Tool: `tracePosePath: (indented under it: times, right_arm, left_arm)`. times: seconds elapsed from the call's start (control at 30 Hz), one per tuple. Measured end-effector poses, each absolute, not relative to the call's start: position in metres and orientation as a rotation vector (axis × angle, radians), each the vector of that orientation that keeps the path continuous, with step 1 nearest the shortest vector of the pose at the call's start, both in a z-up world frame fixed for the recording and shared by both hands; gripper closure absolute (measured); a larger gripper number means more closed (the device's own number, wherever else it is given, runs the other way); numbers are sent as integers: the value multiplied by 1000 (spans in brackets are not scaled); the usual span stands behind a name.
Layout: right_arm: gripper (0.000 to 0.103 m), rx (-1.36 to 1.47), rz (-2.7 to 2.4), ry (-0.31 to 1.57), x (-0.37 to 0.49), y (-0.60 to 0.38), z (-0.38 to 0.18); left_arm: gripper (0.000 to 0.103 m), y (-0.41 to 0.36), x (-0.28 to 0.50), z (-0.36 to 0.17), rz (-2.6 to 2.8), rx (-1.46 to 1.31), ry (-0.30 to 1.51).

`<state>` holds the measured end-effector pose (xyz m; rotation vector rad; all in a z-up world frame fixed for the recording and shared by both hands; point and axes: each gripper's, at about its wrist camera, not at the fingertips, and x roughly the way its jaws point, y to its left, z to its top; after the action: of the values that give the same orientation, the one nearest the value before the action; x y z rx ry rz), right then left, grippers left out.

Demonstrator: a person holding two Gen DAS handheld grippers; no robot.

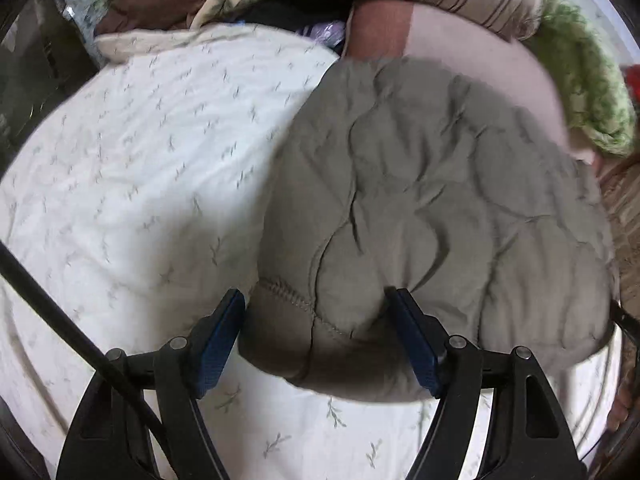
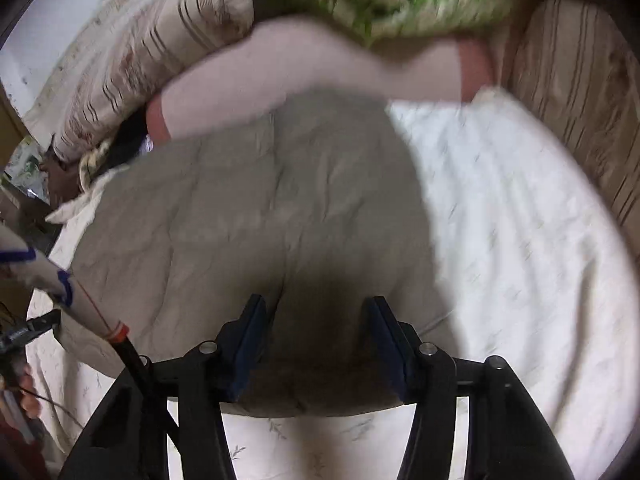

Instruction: Fold large clothes

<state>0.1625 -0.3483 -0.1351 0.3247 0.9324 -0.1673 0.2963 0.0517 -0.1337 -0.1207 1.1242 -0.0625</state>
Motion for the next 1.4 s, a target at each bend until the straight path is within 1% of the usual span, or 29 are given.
tracePosePath:
  times: [0.07,0.17,0.3,0.37,0.57,0.67,0.73,0.83,0.97,1.03,1.13,1.27,1.4]
  right_arm:
    - [45,291,-205,951,169,-350,-153]
    - [44,280,-221,949,171,-351,-149]
    - [44,249,-210,914,160,-338,-131]
    - [42,258,-202,901,145,-334,-126]
    - [38,289,-162,884,88,-305,-112]
    - [36,290,-141,882,57,-284,-109]
    - [36,285,-135,875,40,-269,-107]
    - [34,273,-121,848,11,-246,-102]
    - [30,245,-117,814,-21,-220,-93]
    - [27,225,-110,797,-35,-207,-88]
    - [25,178,-110,778,-54,-188,-82]
    - [23,112,-135,773,-73,-170,-82]
    - [23,65,-212,777,-89,-162,-88]
  left_arm:
    - [26,62,297,-136,-65,-186,1124]
    - [26,68,293,-121,-33,-204,1090]
    - [26,64,254,-78,67,-91,964]
    - [26,59,227,-54,112,-46,880]
    - [25,56,139,6,257,2,651]
    - [17,57,97,27,341,-10,556]
    - [9,59,69,40,405,-2,482]
    - [5,49,29,58,469,79,377]
    - [3,33,-15,75,391,115,299]
    - [2,27,-32,77,327,98,289]
    - [2,16,-44,71,234,87,331]
    - [2,-1,-45,49,158,87,416]
    - [2,-5,-47,28,73,14,533]
